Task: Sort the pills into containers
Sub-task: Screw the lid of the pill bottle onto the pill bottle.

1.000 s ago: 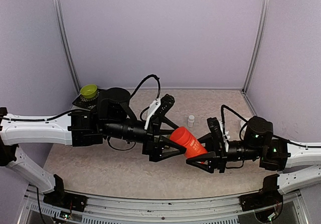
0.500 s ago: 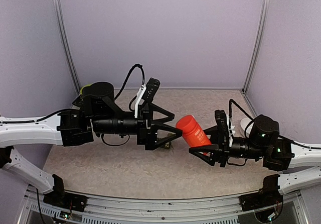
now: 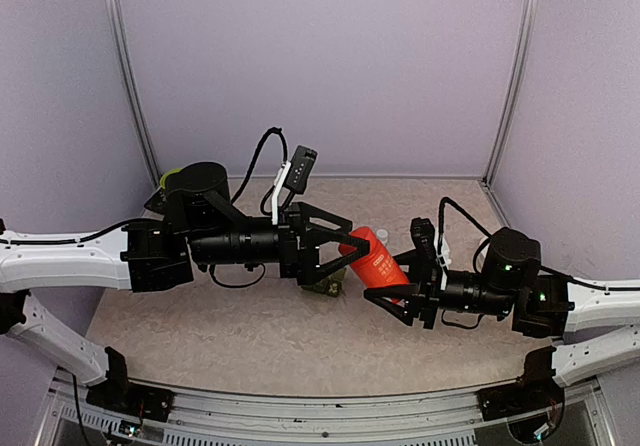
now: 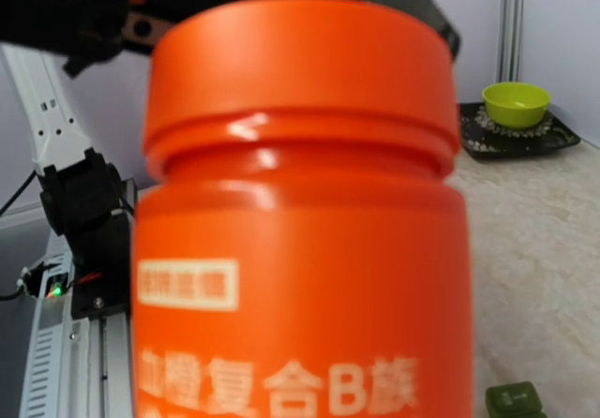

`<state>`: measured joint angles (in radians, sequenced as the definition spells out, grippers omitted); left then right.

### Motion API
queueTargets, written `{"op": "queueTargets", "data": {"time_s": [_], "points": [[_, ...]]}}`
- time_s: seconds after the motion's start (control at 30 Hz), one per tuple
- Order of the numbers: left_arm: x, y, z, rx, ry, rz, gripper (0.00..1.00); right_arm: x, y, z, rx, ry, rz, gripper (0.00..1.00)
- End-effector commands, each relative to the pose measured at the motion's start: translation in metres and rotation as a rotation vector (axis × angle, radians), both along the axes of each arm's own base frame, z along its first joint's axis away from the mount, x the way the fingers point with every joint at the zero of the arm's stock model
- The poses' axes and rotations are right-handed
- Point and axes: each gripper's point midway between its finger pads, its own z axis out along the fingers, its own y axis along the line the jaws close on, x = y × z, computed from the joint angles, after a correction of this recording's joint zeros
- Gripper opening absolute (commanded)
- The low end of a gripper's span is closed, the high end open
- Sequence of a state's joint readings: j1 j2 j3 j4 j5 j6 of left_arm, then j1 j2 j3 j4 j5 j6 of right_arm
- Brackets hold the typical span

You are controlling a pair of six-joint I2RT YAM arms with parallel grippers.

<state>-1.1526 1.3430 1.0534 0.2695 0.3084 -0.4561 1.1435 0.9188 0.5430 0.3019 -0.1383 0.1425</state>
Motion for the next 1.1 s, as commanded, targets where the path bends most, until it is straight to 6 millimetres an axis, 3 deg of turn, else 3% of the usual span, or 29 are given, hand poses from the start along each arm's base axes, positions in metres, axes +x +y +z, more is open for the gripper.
{"op": "queueTargets", "data": {"time_s": [0.0,0.37,1.07], "points": [[0.002,-0.003,0.005,-0.020,-0.002,0.012,0.99,-0.001,-0.001,0.038,0.104,-0.060,-0.004,0.00],[0.002,-0.006,0.003,-0.013,-0.001,0.005,0.99,0.005,0.000,0.042,0.107,-0.071,-0.034,0.00],[-0.002,-0.011,0.004,0.002,-0.033,0.011,0.99,0.011,0.035,-0.001,-0.028,0.017,0.015,0.00]]}}
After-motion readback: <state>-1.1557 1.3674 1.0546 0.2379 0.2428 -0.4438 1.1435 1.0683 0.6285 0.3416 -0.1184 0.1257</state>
